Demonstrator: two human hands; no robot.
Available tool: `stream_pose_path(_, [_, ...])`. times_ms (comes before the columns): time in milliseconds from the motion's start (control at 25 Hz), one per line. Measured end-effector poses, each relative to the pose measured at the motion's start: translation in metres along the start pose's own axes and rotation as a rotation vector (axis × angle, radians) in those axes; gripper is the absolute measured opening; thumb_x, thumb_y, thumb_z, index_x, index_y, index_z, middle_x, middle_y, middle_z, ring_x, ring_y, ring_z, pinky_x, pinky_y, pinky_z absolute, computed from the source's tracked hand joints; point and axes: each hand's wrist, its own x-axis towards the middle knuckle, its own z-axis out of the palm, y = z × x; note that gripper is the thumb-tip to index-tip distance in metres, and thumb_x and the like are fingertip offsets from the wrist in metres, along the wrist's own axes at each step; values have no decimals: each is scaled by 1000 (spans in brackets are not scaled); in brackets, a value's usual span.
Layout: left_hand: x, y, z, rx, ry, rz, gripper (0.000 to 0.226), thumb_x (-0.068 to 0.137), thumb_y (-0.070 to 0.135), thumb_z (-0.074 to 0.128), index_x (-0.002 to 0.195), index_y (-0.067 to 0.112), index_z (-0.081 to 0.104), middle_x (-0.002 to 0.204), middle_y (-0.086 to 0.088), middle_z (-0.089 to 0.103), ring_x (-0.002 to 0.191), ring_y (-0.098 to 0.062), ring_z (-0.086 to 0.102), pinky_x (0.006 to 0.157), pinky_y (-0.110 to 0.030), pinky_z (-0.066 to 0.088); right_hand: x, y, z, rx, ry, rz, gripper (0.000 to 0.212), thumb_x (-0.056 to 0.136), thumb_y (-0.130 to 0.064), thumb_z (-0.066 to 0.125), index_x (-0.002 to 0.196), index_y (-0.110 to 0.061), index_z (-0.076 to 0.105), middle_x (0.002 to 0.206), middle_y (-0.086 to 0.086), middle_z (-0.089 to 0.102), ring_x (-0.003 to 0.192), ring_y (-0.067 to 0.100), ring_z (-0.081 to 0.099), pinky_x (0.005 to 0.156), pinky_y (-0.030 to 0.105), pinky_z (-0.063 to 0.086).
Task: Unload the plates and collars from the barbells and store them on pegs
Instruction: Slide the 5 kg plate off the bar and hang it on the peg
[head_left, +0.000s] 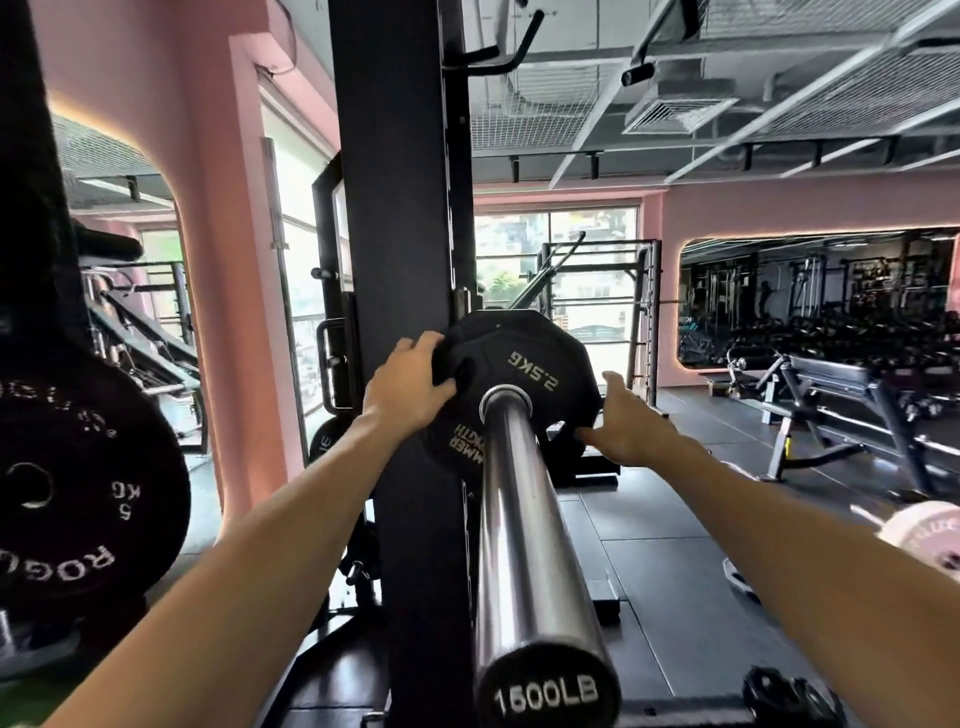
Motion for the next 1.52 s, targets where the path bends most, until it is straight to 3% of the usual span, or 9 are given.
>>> stream_pose_path(120, [9, 10, 8, 185, 55, 62, 46, 86, 32, 66, 119, 20, 37, 109, -9, 58, 95, -37, 61, 70, -43, 46, 13, -4, 0, 61, -57, 6, 85, 77, -17, 69, 142, -9, 15, 112, 11, 56, 101, 29, 55, 87, 38, 48])
stream_pose_path(240, [9, 20, 10, 318, 98, 95, 45, 89, 23, 63, 123, 15, 36, 109, -11, 59, 92, -40, 62, 65, -41, 38, 16, -7, -3, 124, -105, -8, 99, 69, -21, 82, 141, -13, 13, 108, 7, 55, 100, 26, 55, 80, 34, 45])
stream_pose_path(480, [1, 18, 2, 249, -19, 31, 60, 84, 17, 63, 133, 22, 31, 89, -13, 56, 91, -44, 60, 67, -40, 40, 8, -18, 15, 221, 28, 77, 79, 88, -25, 65, 141, 0, 11, 120, 22, 59, 108, 38, 58, 88, 41, 46])
stream_pose_path(680, [-19, 13, -2, 141, -115, -128, 62, 82, 26, 65, 135, 25, 34, 105, -15, 63, 98, -40, 61, 73, -41, 45, -14, -32, 9, 177, 28, 69, 46, 97, -21, 47, 131, 2, 25, 116, 26, 58, 102, 38, 57, 76, 36, 39])
stream_pose_path(840, [-45, 19, -17, 37, -124, -164, 66, 81, 24, 64, 138, 28, 32, 105, -16, 64, 99, -41, 60, 82, -44, 51, -48, -40, -2, 214, 48, 30, 39, 95, -20, 51, 122, 0, 32, 115, 26, 58, 100, 37, 57, 75, 36, 40])
stream_pose_path(1000, [-83, 31, -45, -10, -100, -128, 57, 81, 23, 59, 133, 27, 37, 103, -18, 65, 99, -44, 60, 85, -45, 52, -97, -48, -26, 319, 7, 43, 35, 90, -20, 60, 113, -7, 37, 108, 17, 56, 97, 37, 61, 63, 43, 59])
stream_pose_path(1160, [-133, 47, -76, -29, -58, -92, 52, 84, 16, 54, 134, 18, 40, 104, -21, 66, 99, -43, 60, 84, -44, 51, -154, -57, -52, 268, -20, 10, 31, 87, -17, 63, 106, -13, 39, 105, 14, 55, 88, 35, 63, 54, 42, 60])
stream_pose_path(1320, [-197, 72, -111, -11, -29, -64, 49, 87, 13, 52, 134, 12, 36, 90, -16, 62, 90, -41, 61, 76, -41, 48, -225, -66, -74, 253, -38, -32, 24, 93, -17, 56, 106, -13, 38, 103, 12, 53, 72, 30, 62, 42, 29, 53])
stream_pose_path(1520, [-269, 100, -158, -8, 33, -17, 43, 84, 8, 50, 125, 13, 38, 78, -9, 57, 80, -40, 62, 73, -45, 52, -311, -78, -94, 167, 16, -91, 25, 95, -24, 52, 108, -9, 36, 106, 20, 60, 74, 41, 67, 70, 49, 57])
